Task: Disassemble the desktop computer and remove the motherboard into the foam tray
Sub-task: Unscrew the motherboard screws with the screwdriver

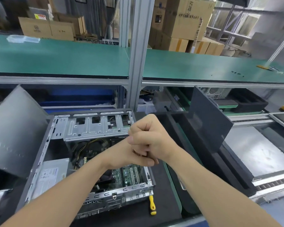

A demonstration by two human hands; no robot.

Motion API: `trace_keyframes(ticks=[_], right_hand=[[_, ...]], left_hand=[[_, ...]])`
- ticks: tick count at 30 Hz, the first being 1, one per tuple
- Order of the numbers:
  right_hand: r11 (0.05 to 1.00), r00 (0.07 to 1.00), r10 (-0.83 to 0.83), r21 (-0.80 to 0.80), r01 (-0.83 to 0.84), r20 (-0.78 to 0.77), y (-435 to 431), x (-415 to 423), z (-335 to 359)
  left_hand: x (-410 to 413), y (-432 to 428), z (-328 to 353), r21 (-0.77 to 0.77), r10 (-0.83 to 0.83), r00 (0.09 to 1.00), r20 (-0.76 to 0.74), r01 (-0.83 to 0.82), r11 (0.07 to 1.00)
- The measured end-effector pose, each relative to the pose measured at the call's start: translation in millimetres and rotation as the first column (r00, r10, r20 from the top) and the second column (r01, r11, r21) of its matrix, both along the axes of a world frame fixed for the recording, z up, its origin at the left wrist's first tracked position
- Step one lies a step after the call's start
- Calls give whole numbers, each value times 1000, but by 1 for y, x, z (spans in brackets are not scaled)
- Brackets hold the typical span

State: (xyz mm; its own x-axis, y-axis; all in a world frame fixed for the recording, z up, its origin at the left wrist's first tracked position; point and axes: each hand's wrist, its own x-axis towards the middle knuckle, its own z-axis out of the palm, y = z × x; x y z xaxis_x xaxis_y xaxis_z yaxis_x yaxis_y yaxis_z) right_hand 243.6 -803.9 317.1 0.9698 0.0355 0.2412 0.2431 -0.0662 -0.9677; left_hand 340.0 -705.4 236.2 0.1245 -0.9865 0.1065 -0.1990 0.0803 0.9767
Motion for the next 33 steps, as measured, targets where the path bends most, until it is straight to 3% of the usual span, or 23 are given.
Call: trace_keyframes(ticks=[2,4,7,9,11,13,15,18,23,26,28,30,33], right_hand=[[992,991,126,-18,-127,-42,-3,5,3],[990,990,121,-61,-125,-68,-3,6,3],[985,988,-146,-97,142,-44,4,1,0],[889,897,-443,-123,441,10,17,-2,-3],[701,705,-709,-89,708,19,35,-2,-7],[584,585,-811,-43,811,21,50,-4,-12],[556,554,-829,-2,831,76,52,-7,-16],[692,683,-722,134,709,112,40,-8,-15],[969,977,-211,139,205,28,5,-6,-10],[972,990,142,191,-134,-25,-8,-3,-8],[948,961,270,187,-257,-50,-13,2,-8],[946,953,296,160,-282,-71,-15,4,-7],[997,987,66,-41,-72,-143,-16,2,-2]], left_hand=[[2,3,-1,10,-4,1000,10,4,1000],[-1,5,2,15,5,998,57,-6,1000],[-5,7,10,9,14,1000,3,-14,1000],[-10,7,16,-2,38,999,-31,-39,999],[-13,7,17,-29,122,992,27,-121,992],[-17,8,20,-89,148,986,80,-141,986],[-21,5,22,-102,122,979,164,-106,989],[-20,-3,18,-56,100,968,228,-89,994],[-8,-3,12,28,-10,1000,17,9,1000],[-1,1,6,17,-45,998,-47,46,999],[0,4,4,2,-56,993,-108,57,998],[-1,6,2,-6,-30,990,-134,30,1000],[0,5,2,12,7,996,-88,-6,1000]])
